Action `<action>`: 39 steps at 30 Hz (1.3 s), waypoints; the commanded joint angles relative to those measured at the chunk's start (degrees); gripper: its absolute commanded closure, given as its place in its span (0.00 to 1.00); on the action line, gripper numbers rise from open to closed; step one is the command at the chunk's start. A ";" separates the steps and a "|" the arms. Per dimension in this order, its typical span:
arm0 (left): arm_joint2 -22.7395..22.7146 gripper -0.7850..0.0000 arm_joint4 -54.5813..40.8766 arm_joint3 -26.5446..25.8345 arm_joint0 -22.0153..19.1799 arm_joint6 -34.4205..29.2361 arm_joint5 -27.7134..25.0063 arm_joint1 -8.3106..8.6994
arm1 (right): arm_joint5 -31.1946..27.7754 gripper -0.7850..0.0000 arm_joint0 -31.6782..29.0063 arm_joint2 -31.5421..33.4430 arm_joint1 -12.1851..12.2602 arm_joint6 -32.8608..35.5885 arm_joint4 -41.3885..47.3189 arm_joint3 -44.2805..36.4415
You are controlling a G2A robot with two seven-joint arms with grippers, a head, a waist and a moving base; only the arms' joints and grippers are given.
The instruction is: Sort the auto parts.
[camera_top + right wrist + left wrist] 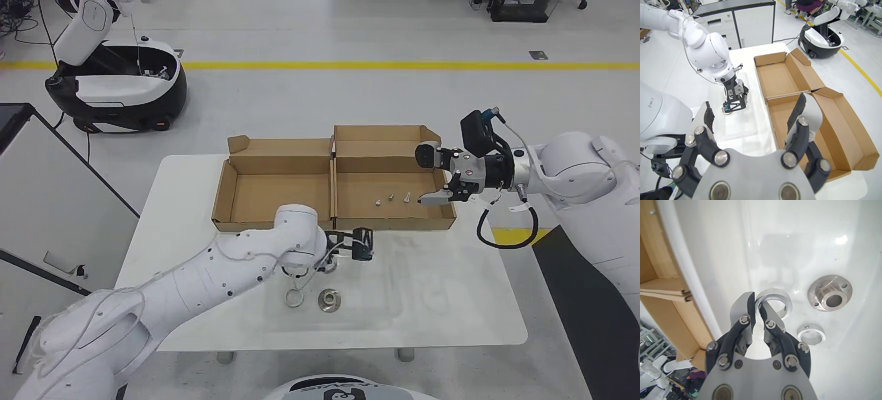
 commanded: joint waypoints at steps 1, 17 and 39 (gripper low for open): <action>-2.08 1.00 0.83 -3.50 1.49 -0.15 -0.04 1.47 | 0.00 0.00 0.00 0.00 0.00 0.00 0.00 0.00; -29.29 1.00 6.22 -23.05 19.24 14.97 -14.63 13.46 | 0.00 0.00 0.00 0.00 0.00 0.00 0.00 0.00; -48.29 1.00 4.54 -24.20 32.08 46.52 -25.31 18.59 | 0.00 0.00 0.00 0.00 0.00 0.00 0.00 0.00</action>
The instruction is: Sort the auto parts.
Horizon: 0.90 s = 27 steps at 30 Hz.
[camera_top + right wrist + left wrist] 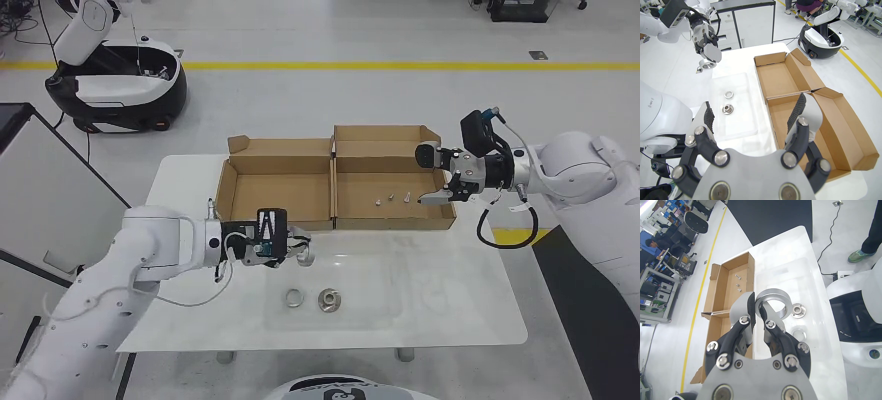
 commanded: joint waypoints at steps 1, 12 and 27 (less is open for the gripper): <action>0.00 1.00 -0.01 0.00 0.00 0.05 0.00 0.00 | 0.00 0.00 0.00 0.00 0.00 0.00 0.00 0.00; -2.17 1.00 0.86 0.98 -1.75 5.76 2.93 -0.23 | 0.00 0.00 0.00 0.00 0.00 0.00 0.00 0.00; -5.78 1.00 -11.65 4.11 -2.08 30.12 0.00 0.75 | 0.00 0.00 0.00 0.00 0.00 0.00 0.00 0.00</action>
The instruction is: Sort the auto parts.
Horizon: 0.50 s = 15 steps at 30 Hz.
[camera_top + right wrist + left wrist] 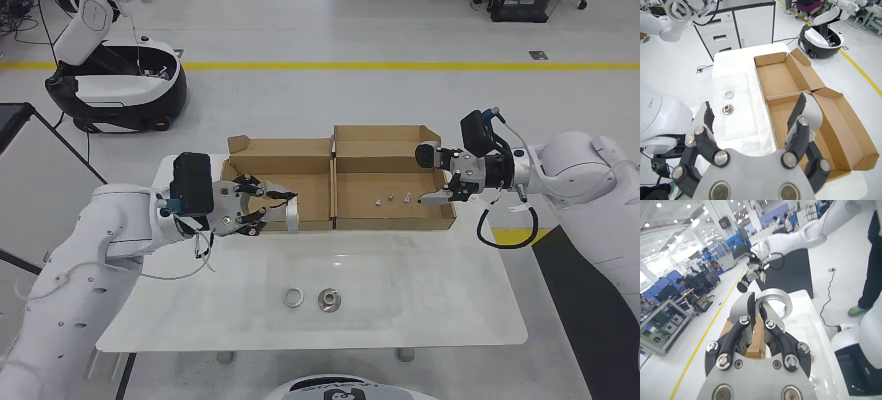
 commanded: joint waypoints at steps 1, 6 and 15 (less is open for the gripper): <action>-0.35 1.00 -1.48 -0.82 1.02 5.00 0.00 0.53 | 0.00 0.00 0.00 0.00 0.00 0.00 0.00 0.00; -1.63 1.00 -2.26 -2.64 4.62 16.18 0.00 2.42 | 0.00 0.00 0.00 0.00 0.00 0.00 0.00 0.00; -1.79 1.00 3.01 -5.44 9.89 38.87 0.00 6.36 | 0.00 0.00 0.00 0.00 0.00 0.00 0.00 0.00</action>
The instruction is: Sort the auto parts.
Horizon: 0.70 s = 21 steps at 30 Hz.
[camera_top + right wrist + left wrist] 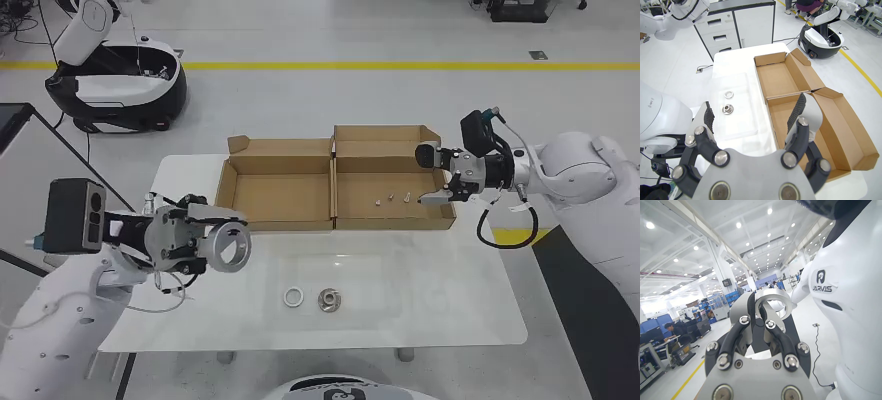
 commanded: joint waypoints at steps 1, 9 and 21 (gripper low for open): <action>0.27 1.00 0.88 -0.50 0.41 3.35 0.00 0.70 | 0.00 0.00 0.00 0.00 0.00 0.00 0.00 0.00; -1.48 1.00 -1.96 -1.09 0.99 3.35 0.00 1.90 | 0.00 0.00 0.00 0.00 0.00 0.00 0.00 0.00; -3.41 1.00 6.60 4.04 2.57 3.33 0.00 3.93 | 0.00 0.00 0.00 0.00 0.00 0.00 0.00 0.00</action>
